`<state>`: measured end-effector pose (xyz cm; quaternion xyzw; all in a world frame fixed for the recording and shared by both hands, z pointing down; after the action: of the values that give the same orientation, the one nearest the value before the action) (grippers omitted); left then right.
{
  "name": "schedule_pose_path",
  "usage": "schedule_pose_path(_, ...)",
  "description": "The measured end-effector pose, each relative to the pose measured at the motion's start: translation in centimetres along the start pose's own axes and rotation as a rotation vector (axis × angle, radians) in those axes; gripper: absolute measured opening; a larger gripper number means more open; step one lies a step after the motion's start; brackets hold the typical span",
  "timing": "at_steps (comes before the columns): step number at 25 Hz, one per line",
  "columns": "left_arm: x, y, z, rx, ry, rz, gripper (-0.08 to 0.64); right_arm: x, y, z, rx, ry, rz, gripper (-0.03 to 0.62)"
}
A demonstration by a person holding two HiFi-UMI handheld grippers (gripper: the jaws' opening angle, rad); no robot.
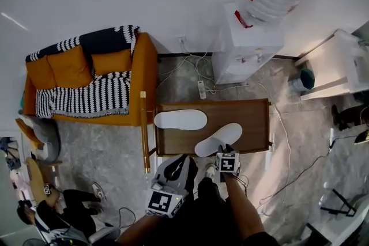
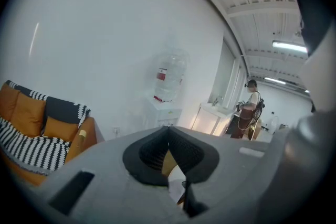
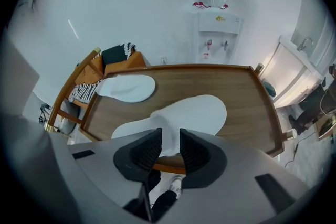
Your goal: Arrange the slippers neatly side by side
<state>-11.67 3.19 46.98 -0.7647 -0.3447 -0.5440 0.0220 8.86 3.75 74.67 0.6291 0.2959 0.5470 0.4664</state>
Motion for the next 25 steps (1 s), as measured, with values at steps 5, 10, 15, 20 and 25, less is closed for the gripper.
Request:
schedule_pose_path(5,0.1,0.3,-0.9,0.000,-0.005,-0.015,0.012,0.1,1.0,0.3,0.056,-0.020,-0.041,0.067)
schedule_pose_path(10,0.1,0.2,-1.6,0.011,-0.015,-0.007,0.012,-0.2,0.4,0.1,0.063,-0.050,-0.028,0.026)
schedule_pose_path(15,-0.3,0.1,-2.1,0.032,-0.020,-0.010,0.012,-0.7,-1.2,-0.1,0.066,-0.078,-0.012,0.021)
schedule_pose_path(20,-1.3,0.4,-2.8,0.072,-0.028,0.011,0.012,-2.1,-2.7,-0.5,0.059,-0.154,0.013,0.018)
schedule_pose_path(25,-2.3,0.9,-3.1,0.092,-0.025,0.027,0.012,-4.2,-4.2,-0.2,0.059,-0.217,0.063,0.018)
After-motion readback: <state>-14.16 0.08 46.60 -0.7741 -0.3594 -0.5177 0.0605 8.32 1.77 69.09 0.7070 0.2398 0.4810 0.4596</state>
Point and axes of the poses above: the fingertips, and each gripper's own axes: y forward along the fingers, z to its right, x out of its underside, the point moved 5 cm from there along -y, backward along the fingers, and after that the axes turned 9 degrees about -y, right-handed, at the moved point
